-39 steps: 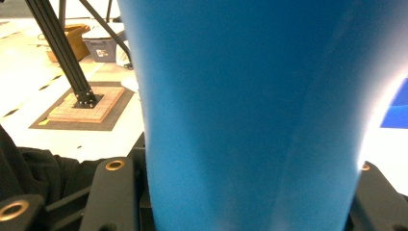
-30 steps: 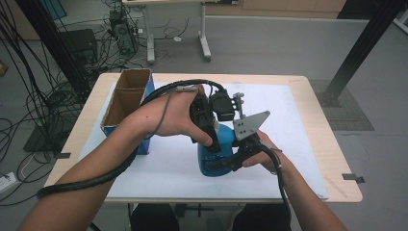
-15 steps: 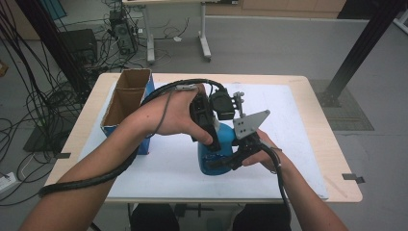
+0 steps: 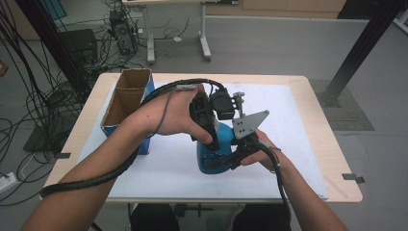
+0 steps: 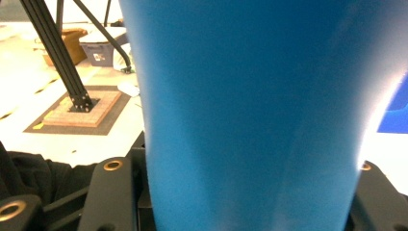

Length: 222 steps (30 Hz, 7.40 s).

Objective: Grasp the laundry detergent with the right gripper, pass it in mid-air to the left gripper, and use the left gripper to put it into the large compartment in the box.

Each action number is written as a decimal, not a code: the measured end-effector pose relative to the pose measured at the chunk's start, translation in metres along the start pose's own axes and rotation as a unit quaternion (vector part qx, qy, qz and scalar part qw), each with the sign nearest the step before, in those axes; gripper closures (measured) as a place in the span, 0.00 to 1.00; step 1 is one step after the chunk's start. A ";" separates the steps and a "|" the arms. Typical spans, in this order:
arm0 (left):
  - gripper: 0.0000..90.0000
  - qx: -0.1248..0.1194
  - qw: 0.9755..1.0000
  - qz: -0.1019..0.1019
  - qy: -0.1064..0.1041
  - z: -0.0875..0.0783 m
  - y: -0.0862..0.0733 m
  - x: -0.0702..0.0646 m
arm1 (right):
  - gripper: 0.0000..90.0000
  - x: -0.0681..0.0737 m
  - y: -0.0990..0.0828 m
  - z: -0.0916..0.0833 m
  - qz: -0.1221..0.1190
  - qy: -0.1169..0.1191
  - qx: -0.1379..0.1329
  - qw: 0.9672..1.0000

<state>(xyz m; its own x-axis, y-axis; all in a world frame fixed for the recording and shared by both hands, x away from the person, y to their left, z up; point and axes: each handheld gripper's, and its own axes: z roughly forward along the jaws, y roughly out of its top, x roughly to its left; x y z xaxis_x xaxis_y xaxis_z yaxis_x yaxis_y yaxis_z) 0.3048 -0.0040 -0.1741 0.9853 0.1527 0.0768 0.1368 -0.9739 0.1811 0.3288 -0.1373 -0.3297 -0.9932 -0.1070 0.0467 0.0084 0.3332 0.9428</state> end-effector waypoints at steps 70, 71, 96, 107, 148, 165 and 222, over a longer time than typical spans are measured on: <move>0.42 0.018 0.996 -0.083 0.018 -0.014 -0.022 0.010 | 0.03 0.005 0.017 -0.018 0.111 -0.040 0.391 0.913; 0.42 0.019 0.996 -0.084 0.018 -0.015 -0.022 0.010 | 0.03 0.004 0.017 -0.018 0.112 -0.042 0.396 0.910; 0.42 0.027 0.993 -0.105 0.047 -0.061 -0.010 0.011 | 0.04 0.005 0.015 -0.012 0.107 -0.046 0.401 0.909; 0.42 0.025 0.991 -0.116 0.065 -0.111 0.006 0.018 | 0.04 0.006 0.015 -0.007 0.112 -0.049 0.408 0.905; 0.42 0.024 0.929 -0.354 0.105 -0.181 -0.036 0.120 | 0.04 0.003 0.010 -0.001 0.106 -0.046 0.408 0.905; 0.42 0.033 0.854 -0.502 0.133 -0.184 -0.118 0.162 | 0.04 0.002 0.010 -0.003 0.107 -0.047 0.407 0.906; 0.42 0.012 0.775 -0.616 0.145 -0.082 -0.190 0.182 | 0.04 -0.001 0.005 0.005 0.109 -0.044 0.410 0.905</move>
<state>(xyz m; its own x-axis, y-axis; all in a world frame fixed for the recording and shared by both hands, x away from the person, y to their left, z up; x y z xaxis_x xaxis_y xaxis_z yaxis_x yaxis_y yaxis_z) 0.4502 0.2231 -0.1144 0.0430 0.9961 0.0773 0.9597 -0.0627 0.2738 0.3295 -0.1305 -0.3266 -0.9840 0.1085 0.1411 0.1523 0.9236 0.3517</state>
